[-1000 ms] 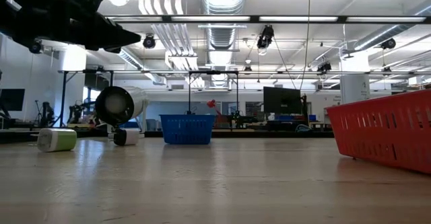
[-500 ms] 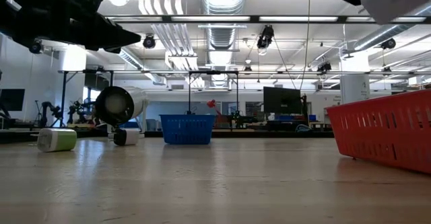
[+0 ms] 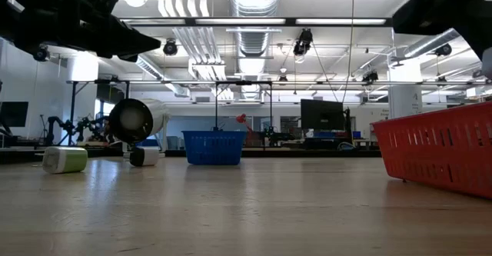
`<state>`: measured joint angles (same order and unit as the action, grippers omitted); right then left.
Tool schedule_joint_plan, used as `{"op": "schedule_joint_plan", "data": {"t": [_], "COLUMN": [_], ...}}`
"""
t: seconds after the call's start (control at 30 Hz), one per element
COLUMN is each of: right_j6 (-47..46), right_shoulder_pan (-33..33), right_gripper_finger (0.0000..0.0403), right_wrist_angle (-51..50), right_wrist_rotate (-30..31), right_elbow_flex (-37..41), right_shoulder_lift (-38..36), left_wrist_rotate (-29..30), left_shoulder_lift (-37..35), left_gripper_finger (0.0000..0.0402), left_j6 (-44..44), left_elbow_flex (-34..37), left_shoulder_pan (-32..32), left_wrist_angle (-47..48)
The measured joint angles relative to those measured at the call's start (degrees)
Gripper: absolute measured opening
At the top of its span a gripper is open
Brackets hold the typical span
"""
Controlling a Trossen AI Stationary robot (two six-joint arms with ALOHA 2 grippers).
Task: Pick & Place Office items
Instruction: Put the white charger adapter into the red bin
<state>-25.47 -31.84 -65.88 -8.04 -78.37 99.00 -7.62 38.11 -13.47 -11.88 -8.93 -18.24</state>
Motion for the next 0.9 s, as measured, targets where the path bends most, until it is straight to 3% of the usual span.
{"op": "schedule_joint_plan", "data": {"t": [0.53,0.9], "right_j6": [1.1,1.9], "right_shoulder_pan": [-0.1,-0.1], "right_gripper_finger": [0.0204,0.0247], "right_wrist_angle": [-1.4,-1.1], "right_wrist_rotate": [-1.0,-0.9], "right_elbow_flex": [0.3,0.4], "right_shoulder_lift": [5.8,5.4], "left_wrist_rotate": [0.0,0.0], "left_shoulder_lift": [0.0,0.0], "left_gripper_finger": [0.0012,0.0012], "left_j6": [0.2,0.4], "left_elbow_flex": [0.0,0.0], "left_shoulder_pan": [0.0,0.0], "left_wrist_angle": [0.4,0.4]}}
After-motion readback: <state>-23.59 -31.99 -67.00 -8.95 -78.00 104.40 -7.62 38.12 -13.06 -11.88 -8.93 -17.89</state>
